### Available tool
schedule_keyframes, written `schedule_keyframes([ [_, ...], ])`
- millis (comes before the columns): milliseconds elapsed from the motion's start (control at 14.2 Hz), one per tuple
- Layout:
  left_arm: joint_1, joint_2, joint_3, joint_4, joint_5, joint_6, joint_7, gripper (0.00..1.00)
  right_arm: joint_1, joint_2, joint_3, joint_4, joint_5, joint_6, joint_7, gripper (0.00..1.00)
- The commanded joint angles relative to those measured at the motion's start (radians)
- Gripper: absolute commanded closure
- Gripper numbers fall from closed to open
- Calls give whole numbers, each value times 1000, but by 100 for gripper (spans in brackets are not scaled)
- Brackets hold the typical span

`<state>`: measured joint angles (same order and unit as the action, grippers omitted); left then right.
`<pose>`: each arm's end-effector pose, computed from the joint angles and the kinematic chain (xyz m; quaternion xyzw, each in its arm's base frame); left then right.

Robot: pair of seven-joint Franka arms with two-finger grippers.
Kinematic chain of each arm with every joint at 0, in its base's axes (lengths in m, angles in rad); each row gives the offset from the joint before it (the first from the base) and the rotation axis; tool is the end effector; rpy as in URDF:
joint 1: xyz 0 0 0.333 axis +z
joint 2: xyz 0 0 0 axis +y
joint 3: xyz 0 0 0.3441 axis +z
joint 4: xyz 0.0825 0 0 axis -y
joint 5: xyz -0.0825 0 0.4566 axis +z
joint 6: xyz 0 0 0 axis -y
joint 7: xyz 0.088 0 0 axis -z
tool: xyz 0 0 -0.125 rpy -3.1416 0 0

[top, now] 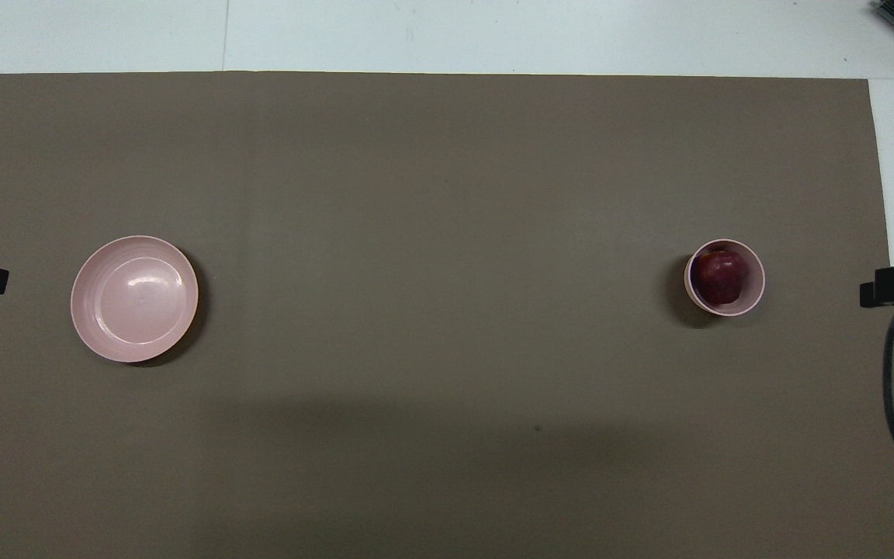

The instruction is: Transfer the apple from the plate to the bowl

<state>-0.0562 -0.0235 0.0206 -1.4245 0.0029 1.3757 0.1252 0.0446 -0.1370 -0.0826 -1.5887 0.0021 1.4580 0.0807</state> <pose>0.5949 -0.0206 0.7102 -0.9967 0.0801 0.0127 0.0006 0.5667 -0.0249 0.6966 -0.9982 0.0588 -0.0028 0.0067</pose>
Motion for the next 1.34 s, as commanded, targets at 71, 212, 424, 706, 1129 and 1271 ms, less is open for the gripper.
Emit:
schedule_keyframes([
  [71,-4,-4,10,-1,-4,-14,-12,0,-6,4,6,27,-36,-28,-71,0],
  [212,-1,-6,10,-2,-4,-14,-9,0,4,-1,10,23,-74,-28,-72,0],
  [424,7,-12,10,-10,-4,-14,-10,0,6,-1,11,18,-65,-5,-64,0],
  [706,7,-15,9,-16,-4,-14,-12,0,4,-1,11,18,-62,-2,-64,0],
  [1129,7,-15,10,-16,-4,-14,-10,0,4,-1,9,18,-44,-15,-64,0],
  [1271,7,-15,10,-16,-4,-14,-9,0,4,-1,9,18,-40,-15,-62,0],
])
